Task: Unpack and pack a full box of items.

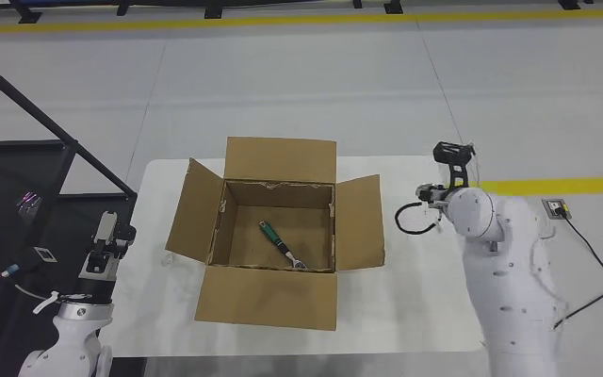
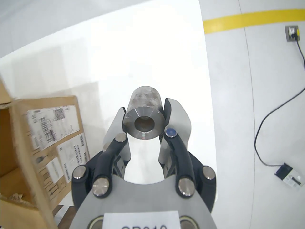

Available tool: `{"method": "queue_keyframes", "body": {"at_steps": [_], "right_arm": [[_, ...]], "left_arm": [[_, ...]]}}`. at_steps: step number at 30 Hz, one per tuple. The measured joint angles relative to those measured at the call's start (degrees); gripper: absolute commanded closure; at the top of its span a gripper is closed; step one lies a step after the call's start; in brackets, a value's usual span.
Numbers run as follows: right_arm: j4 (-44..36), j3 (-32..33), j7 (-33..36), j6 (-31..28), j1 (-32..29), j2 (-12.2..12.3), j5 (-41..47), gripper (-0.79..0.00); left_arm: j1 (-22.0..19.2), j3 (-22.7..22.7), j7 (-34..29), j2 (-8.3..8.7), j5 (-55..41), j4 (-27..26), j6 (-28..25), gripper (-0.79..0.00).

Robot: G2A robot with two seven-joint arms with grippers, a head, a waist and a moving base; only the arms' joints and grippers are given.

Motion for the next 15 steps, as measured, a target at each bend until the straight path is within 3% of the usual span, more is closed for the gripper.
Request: {"method": "queue_keyframes", "body": {"at_steps": [5,8,15], "right_arm": [[-16.1,-3.3,1.7,-4.8,-4.7,0.1,1.6,0.000],[-21.0,-6.8,2.8,-7.2,-5.0,0.0,1.7,0.000],[-19.8,-19.3,5.3,-11.7,0.2,-1.2,4.0,0.000]], "left_arm": [[0.0,0.0,0.0,0.00,0.0,0.0,0.0,-0.785],[0.0,0.0,0.0,0.00,0.0,0.0,0.0,-0.785],[0.0,0.0,0.0,0.00,0.0,0.0,0.0,-0.785]]}}
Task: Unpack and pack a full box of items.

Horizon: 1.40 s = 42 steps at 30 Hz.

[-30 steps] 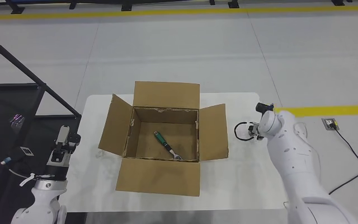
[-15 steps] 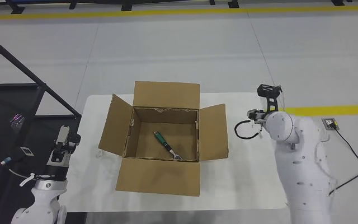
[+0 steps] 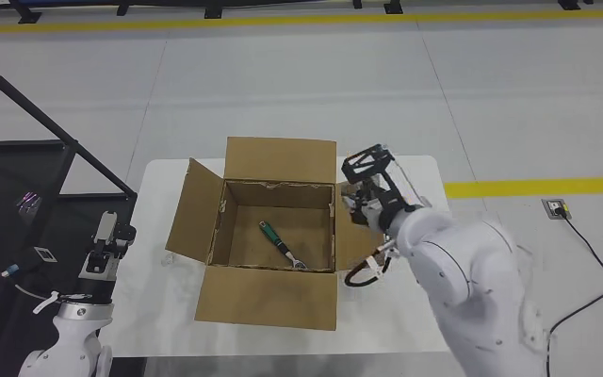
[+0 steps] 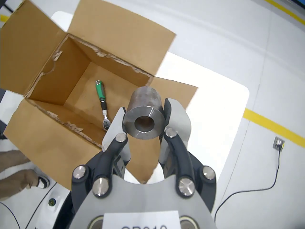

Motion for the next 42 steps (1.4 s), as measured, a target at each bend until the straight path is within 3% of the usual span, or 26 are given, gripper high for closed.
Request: {"method": "queue_keyframes", "body": {"at_steps": [7,11,17,23,28,31,33,42], "right_arm": [[17.4,-16.2,0.6,3.7,12.3,-3.8,-0.4,0.000],[34.8,-25.6,-1.6,6.8,20.6,-8.1,3.0,0.000],[58.4,-35.4,-7.0,7.0,27.4,-15.7,12.5,0.000],[77.3,-38.4,-12.9,6.7,30.4,-21.9,17.5,0.000],[87.2,-38.1,-16.9,3.9,31.9,-25.0,21.2,0.000],[91.0,-38.1,-18.3,2.9,32.6,-26.3,21.8,-0.265],[93.0,-38.0,-18.9,2.6,33.0,-27.1,22.2,-0.323],[97.3,-37.6,-20.5,1.3,34.2,-29.3,22.8,-0.345]], "left_arm": [[0.0,0.0,0.0,0.00,0.0,0.0,0.0,-0.785],[0.0,0.0,0.0,0.00,0.0,0.0,0.0,-0.785],[0.0,0.0,0.0,0.00,0.0,0.0,0.0,-0.785],[0.0,0.0,0.0,0.00,0.0,0.0,0.0,-0.785],[0.0,0.0,0.0,0.00,0.0,0.0,0.0,-0.785],[0.0,0.0,0.0,0.00,0.0,0.0,0.0,-0.785],[0.0,0.0,0.0,0.00,0.0,0.0,0.0,-0.785],[0.0,0.0,0.0,0.00,0.0,0.0,0.0,-0.785]]}}
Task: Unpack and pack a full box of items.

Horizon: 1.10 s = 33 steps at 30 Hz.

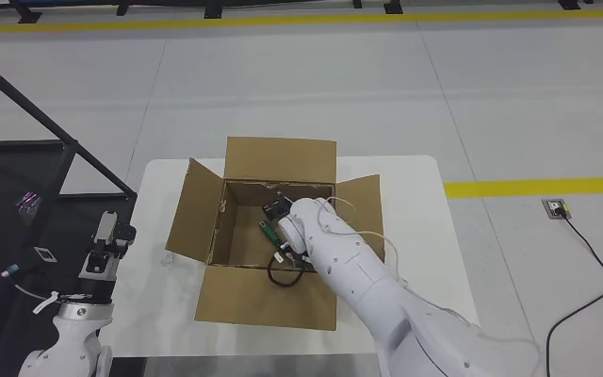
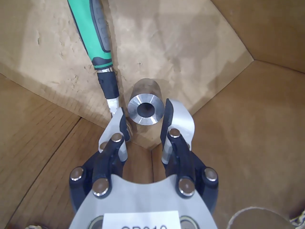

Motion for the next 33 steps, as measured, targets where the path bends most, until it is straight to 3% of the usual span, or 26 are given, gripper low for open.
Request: {"method": "queue_keyframes", "body": {"at_steps": [13,21,24,28,33], "right_arm": [[-0.9,2.2,-4.6,-3.0,3.5,-0.9,1.5,-0.366],[-5.8,4.6,-7.8,-6.6,4.7,0.6,2.5,-0.369],[-8.8,6.0,-8.8,-5.4,4.3,1.7,2.6,-0.385],[-15.2,8.5,-9.3,-3.8,2.5,3.8,2.5,-0.773],[-29.1,13.2,-6.1,0.0,-2.9,8.2,-1.6,-0.785]], "left_arm": [[-1.2,1.0,-1.0,-0.07,2.7,1.4,2.3,-0.785],[-1.9,4.7,-4.6,-0.21,5.5,1.8,0.9,-0.785],[-1.4,6.1,-5.6,-0.28,6.9,0.9,0.2,-0.785],[-1.1,8.0,-6.6,-0.38,9.0,0.0,-0.4,-0.785],[-0.5,9.9,-7.4,-0.49,11.0,-1.1,-0.9,-0.785]]}}
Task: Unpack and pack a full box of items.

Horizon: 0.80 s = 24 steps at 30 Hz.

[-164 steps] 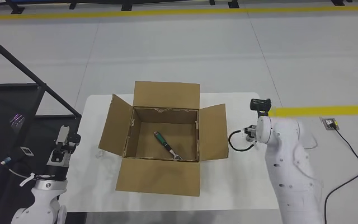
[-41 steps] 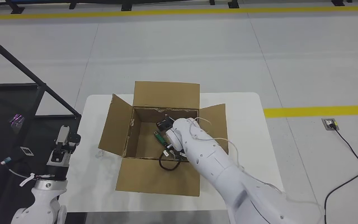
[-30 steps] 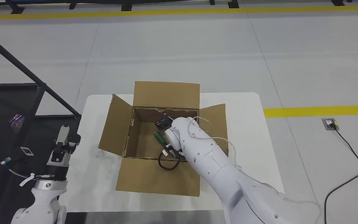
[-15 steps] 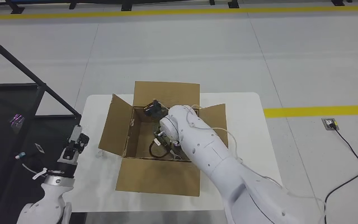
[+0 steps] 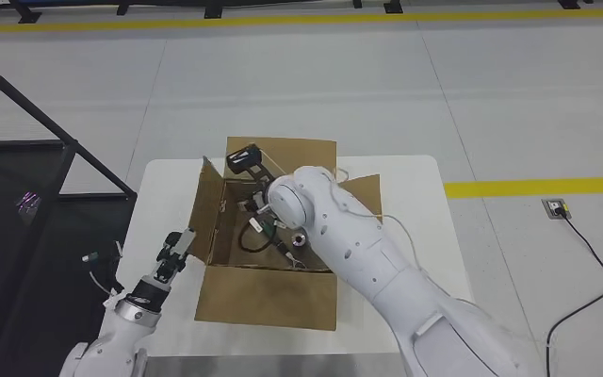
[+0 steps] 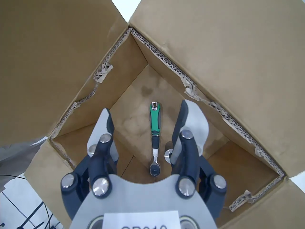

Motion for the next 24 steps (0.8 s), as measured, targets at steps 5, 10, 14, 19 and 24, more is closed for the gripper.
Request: {"method": "queue_keyframes", "body": {"at_steps": [5,10,14,19,24], "right_arm": [[-2.7,0.5,0.5,0.7,-0.7,0.5,-0.6,-0.785],[-2.2,0.5,0.5,0.7,-0.7,0.5,-0.6,-0.785],[-2.6,2.2,-1.8,0.6,-2.0,0.8,0.5,-0.785],[-4.7,8.6,-3.9,-2.4,-3.5,2.8,4.0,-0.785],[-11.5,17.4,-2.2,-8.3,-8.1,6.2,6.2,-0.785]], "left_arm": [[0.4,1.3,-0.3,-0.09,1.5,-0.7,-0.3,-0.785],[1.0,1.9,-0.3,-0.15,2.5,-1.5,-0.8,-0.785],[1.5,2.3,-0.3,-0.20,3.1,-2.0,-1.0,-0.785],[0.7,3.2,-0.7,-0.30,3.1,-0.9,0.0,-0.785],[-1.4,4.2,-2.0,-0.38,2.4,0.7,1.3,-0.785]]}}
